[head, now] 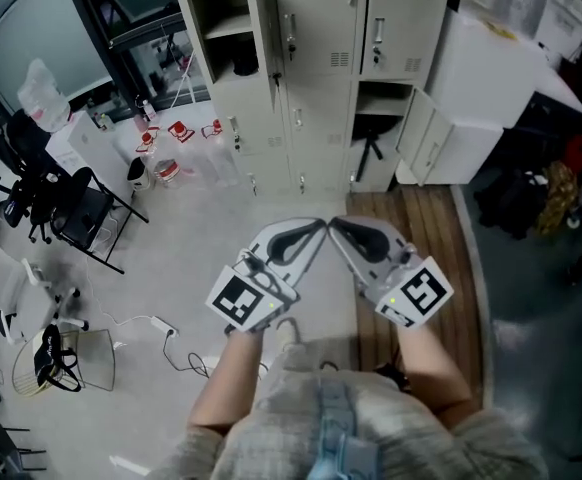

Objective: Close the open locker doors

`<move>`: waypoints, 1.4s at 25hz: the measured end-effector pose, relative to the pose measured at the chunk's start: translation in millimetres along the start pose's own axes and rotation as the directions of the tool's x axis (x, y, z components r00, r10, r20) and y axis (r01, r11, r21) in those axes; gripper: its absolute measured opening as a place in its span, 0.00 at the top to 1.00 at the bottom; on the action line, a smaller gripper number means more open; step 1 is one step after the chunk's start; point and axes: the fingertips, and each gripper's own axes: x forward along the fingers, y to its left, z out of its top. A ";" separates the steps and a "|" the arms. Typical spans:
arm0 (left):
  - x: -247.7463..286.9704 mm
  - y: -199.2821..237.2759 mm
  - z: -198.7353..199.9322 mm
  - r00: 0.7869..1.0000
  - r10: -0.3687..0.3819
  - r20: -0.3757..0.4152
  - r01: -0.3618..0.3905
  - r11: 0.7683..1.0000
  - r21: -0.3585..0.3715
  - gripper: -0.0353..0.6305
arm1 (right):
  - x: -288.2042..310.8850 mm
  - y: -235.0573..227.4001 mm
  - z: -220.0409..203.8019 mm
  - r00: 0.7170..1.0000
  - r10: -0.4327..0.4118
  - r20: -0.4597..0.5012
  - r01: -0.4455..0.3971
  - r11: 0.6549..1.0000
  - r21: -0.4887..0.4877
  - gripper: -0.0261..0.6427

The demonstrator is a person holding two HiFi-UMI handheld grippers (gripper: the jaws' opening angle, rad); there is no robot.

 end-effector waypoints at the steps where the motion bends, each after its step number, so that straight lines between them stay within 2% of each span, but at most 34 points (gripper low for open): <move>1: 0.2 10.0 -2.8 1.000 0.006 0.002 -0.006 1.000 -0.004 0.94 | 8.8 -4.6 -3.1 1.000 0.006 -0.001 -0.006 1.000 -0.001 0.96; 10: 15.2 121.4 -23.3 1.000 0.004 0.012 -0.004 1.000 -0.009 0.94 | 100.9 -65.6 -30.8 1.000 0.013 -0.014 -0.013 1.000 0.024 0.96; 18: 20.8 220.3 -40.0 1.000 -0.020 -0.008 0.020 1.000 -0.021 0.94 | 186.8 -112.8 -54.0 1.000 -0.019 -0.011 0.020 0.999 0.051 0.96; 23: 17.5 260.0 -49.1 0.999 -0.037 -0.016 0.037 0.999 -0.012 0.94 | 224.0 -126.3 -65.5 0.999 -0.041 -0.016 0.042 0.997 0.058 0.96; 29: 22.5 292.3 -63.3 0.999 -0.034 -0.018 0.033 0.999 -0.036 0.94 | 249.1 -146.3 -82.5 0.998 -0.026 -0.053 0.030 0.996 0.078 0.95; 35: 48.4 334.4 -73.6 0.999 -0.022 -0.045 0.021 0.999 -0.026 0.94 | 274.6 -198.4 -91.3 0.998 -0.017 -0.067 0.022 0.997 0.067 0.92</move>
